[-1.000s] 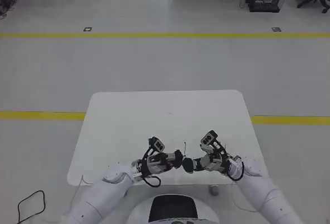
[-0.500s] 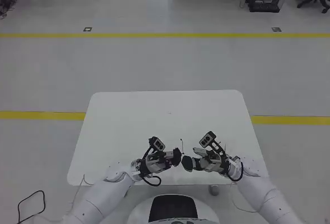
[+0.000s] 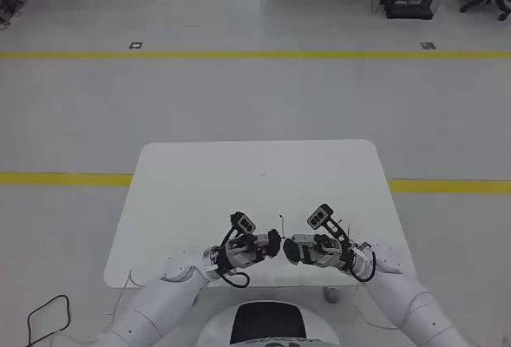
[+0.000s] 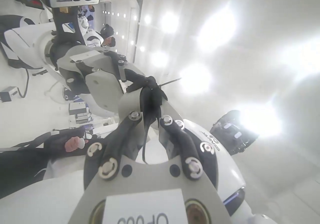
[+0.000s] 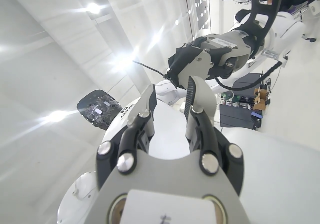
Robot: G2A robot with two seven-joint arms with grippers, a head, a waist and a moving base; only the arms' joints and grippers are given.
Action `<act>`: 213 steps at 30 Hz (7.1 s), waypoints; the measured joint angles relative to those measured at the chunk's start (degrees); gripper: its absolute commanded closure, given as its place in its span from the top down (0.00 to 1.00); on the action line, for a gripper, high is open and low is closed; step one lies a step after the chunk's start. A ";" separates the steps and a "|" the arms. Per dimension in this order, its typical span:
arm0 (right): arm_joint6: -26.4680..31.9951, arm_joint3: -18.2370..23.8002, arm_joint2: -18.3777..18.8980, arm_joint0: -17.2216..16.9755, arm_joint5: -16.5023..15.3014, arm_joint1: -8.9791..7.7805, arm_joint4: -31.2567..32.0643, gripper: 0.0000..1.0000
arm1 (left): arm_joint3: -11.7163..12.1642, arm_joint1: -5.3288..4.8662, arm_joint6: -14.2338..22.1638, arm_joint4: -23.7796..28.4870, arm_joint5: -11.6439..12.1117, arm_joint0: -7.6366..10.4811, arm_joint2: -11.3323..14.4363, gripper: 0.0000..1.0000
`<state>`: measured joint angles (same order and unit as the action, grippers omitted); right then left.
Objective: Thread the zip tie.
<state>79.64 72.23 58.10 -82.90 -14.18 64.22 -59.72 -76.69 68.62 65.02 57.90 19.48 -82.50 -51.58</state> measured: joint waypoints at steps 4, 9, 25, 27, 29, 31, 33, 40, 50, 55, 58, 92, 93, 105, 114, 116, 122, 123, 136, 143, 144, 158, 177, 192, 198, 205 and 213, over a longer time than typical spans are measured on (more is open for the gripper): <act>0.00 -0.13 -0.11 0.05 -0.38 -0.12 -0.10 0.17 | 0.06 0.04 0.09 -0.05 0.00 -0.02 0.02 0.00; 0.00 -0.27 -0.18 0.14 -0.67 -0.23 -0.13 0.15 | 0.12 0.04 0.26 -0.07 -0.04 -0.06 0.18 0.00; 0.00 -0.83 -0.59 0.39 -1.03 -0.34 0.10 0.11 | -0.30 -0.08 0.24 -0.73 -0.55 -0.09 0.57 0.00; 0.00 -0.87 -0.63 0.44 -1.02 -0.34 0.17 0.11 | -0.30 -0.13 0.10 -0.87 -0.63 -0.10 0.52 0.00; 0.00 -0.88 -0.65 0.47 -1.02 -0.34 0.20 0.12 | -0.27 -0.16 -0.02 -0.97 -0.67 -0.12 0.51 0.00; 0.00 -0.89 -0.67 0.50 -1.07 -0.33 0.20 0.12 | -0.26 -0.18 -0.14 -1.05 -0.69 -0.13 0.51 0.00; 0.00 -0.91 -0.70 0.52 -1.10 -0.32 0.21 0.12 | -0.28 -0.20 -0.22 -1.14 -0.74 -0.14 0.55 0.00; 0.00 -0.93 -0.68 0.48 -1.21 -0.32 0.22 0.11 | -0.32 -0.26 -0.38 -1.43 -0.91 -0.10 0.70 0.00; 0.00 -1.07 -0.64 0.44 -0.99 -0.31 0.30 0.04 | -0.37 -0.34 -0.55 -1.54 -0.88 -0.08 0.78 0.00; 0.00 -1.15 -0.67 0.50 -0.87 -0.26 0.22 0.07 | -0.41 -0.38 -0.58 -1.51 -0.80 -0.06 0.80 0.00; 0.00 -1.23 -0.64 0.54 -0.88 -0.24 0.22 0.11 | -0.45 -0.41 -0.51 -1.44 -0.81 -0.06 0.82 0.00; 0.00 -2.30 -0.29 0.57 -0.87 0.26 1.57 0.00 | -0.73 -0.66 -1.21 -2.06 -0.80 -0.08 1.11 0.00; 0.00 -2.36 -0.26 0.55 -0.88 0.27 1.61 0.00 | -0.73 -0.65 -1.21 -2.06 -0.80 -0.08 1.11 0.00; 0.00 -2.88 0.04 0.48 -0.88 0.41 1.86 0.00 | -0.73 -0.65 -1.21 -2.06 -0.81 -0.07 1.11 0.00; 0.00 -3.24 0.35 0.30 -0.98 0.51 2.20 0.00 | -0.73 -0.65 -1.21 -2.06 -0.81 -0.07 1.11 0.00; 0.00 -3.34 0.43 0.22 -1.02 0.54 2.25 0.00 | -0.73 -0.65 -1.21 -2.06 -0.81 -0.07 1.11 0.00; 0.00 -3.62 0.63 0.11 -1.06 0.63 2.55 0.00 | -0.73 -0.65 -1.21 -2.06 -0.81 -0.07 1.11 0.00; 0.00 -3.70 0.66 0.10 -1.06 0.66 2.60 0.00 | -0.73 -0.65 -1.21 -2.06 -0.81 -0.07 1.11 0.00; 0.00 -5.02 0.72 0.59 -0.86 1.06 3.08 0.00 | -0.73 -0.65 -1.21 -2.06 -0.81 -0.07 1.11 0.00; -0.06 -5.81 0.60 0.92 -0.74 1.34 3.34 0.00 | -0.73 -0.65 -1.21 -2.06 -0.81 -0.07 1.11 0.00; -0.07 -5.89 0.60 0.96 -0.73 1.38 3.37 0.00 | -0.73 -0.65 -1.21 -2.06 -0.81 -0.07 1.11 0.00; 0.00 -6.88 0.44 1.53 -0.25 1.88 3.84 0.00 | -0.73 -0.65 -1.21 -2.06 -0.81 -0.07 1.11 0.00; 0.00 -8.57 0.17 2.38 0.12 2.48 4.08 0.00 | -0.73 -0.65 -1.21 -2.06 -0.81 -0.07 1.11 0.00; 0.00 -9.83 0.03 2.64 0.12 2.81 4.08 0.00 | -0.73 -0.65 -1.21 -2.06 -0.81 -0.07 1.11 0.00; 0.00 -10.35 -0.07 2.76 0.04 2.95 4.10 0.00 | -0.73 -0.65 -1.21 -2.06 -0.81 -0.07 1.11 0.00; 0.00 -10.89 -0.16 2.90 -0.05 3.12 4.21 0.00 | -0.73 -0.65 -1.21 -2.06 -0.81 -0.07 1.11 0.00; 0.00 -11.47 -0.26 3.14 0.00 3.33 4.29 0.00 | -0.73 -0.65 -1.21 -2.06 -0.81 -0.07 1.11 0.00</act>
<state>79.64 60.76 57.83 -79.76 -14.18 67.54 -55.43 -77.42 67.97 63.81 55.84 18.67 -82.57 -50.48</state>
